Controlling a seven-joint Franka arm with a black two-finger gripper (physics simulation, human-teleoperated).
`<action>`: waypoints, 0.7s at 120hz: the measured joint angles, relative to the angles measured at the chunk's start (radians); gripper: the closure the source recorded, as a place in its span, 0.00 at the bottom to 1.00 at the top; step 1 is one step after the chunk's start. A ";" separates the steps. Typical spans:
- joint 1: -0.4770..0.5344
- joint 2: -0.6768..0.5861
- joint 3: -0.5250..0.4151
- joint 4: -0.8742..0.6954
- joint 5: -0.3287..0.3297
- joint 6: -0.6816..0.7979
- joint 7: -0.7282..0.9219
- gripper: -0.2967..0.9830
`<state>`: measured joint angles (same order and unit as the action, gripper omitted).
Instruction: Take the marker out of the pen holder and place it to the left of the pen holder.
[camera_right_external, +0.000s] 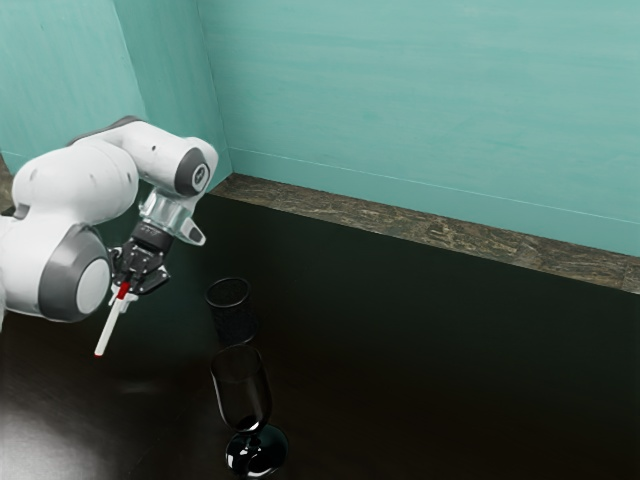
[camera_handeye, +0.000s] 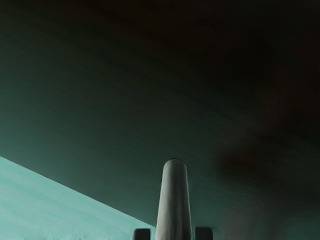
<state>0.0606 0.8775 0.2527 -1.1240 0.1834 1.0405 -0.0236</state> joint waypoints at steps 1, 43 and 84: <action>0.001 0.001 0.000 0.000 0.000 0.000 0.000 0.82; 0.013 -0.160 -0.035 -0.054 -0.071 0.066 0.001 0.38; -0.057 -0.786 -0.250 -0.344 -0.123 0.373 -0.010 0.26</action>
<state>0.0032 0.0911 0.0027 -1.4681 0.0605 1.4135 -0.0337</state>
